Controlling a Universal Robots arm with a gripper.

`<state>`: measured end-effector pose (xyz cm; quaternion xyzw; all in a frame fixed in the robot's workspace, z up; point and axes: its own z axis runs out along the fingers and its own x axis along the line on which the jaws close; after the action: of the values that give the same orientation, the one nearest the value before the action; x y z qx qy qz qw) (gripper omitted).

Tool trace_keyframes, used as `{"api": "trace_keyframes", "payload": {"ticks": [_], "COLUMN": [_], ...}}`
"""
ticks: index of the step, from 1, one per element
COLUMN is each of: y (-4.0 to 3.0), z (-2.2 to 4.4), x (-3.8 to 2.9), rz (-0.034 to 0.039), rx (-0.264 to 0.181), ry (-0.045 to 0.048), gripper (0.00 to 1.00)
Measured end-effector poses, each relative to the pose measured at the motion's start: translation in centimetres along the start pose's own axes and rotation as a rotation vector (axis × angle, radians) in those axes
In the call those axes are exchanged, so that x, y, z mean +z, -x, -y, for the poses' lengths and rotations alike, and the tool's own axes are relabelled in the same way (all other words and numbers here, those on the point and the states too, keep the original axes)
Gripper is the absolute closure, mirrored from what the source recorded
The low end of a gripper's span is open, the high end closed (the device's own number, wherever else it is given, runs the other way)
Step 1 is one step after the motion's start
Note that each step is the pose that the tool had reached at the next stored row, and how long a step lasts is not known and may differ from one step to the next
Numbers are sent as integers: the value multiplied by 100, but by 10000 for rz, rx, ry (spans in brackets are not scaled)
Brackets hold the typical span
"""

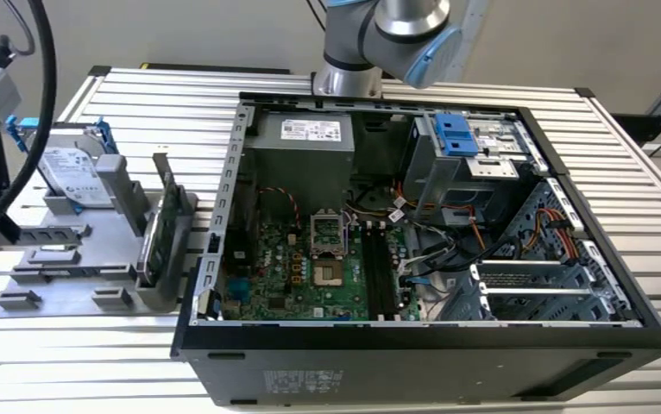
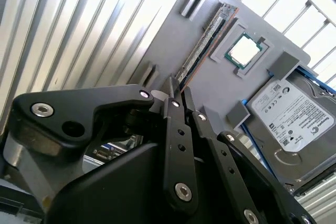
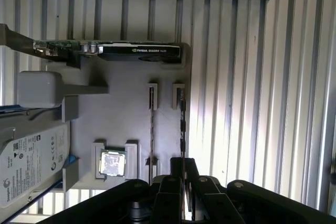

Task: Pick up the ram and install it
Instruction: 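Pick up the ram and move it above insertion slot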

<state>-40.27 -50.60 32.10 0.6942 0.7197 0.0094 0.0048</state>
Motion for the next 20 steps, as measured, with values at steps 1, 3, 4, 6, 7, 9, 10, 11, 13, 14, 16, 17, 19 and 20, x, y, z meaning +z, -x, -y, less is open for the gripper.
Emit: {"api": "trace_keyframes", "payload": {"ticks": [1,3,4,6,7,9,10,11,13,14,16,17,19,20], "y": [0,0,0,0,0,0,-1,-1,-1,-1,-1,-1,-1,-1], "z": [0,-1,-1,-2,-2,-2,-2,-3,-3,-3,-4,-4,-4,-4], "x": [-10,-31,-42,-67,-79,-102,-114,-124,-144,-153,-172,-182,-202,-212], "rz": [0,0,0,0,0,0,0,0,0,0,0,0,0,0], "rx": [0,0,0,0,0,-1,0,0,0,0,-1,-1,-1,-1], "ry": [0,1,0,0,0,0,0,0,0,0,1,0,0,0], "gripper": [100,100,100,100,100,100,100,100,100,100,100,100,100,100]}}
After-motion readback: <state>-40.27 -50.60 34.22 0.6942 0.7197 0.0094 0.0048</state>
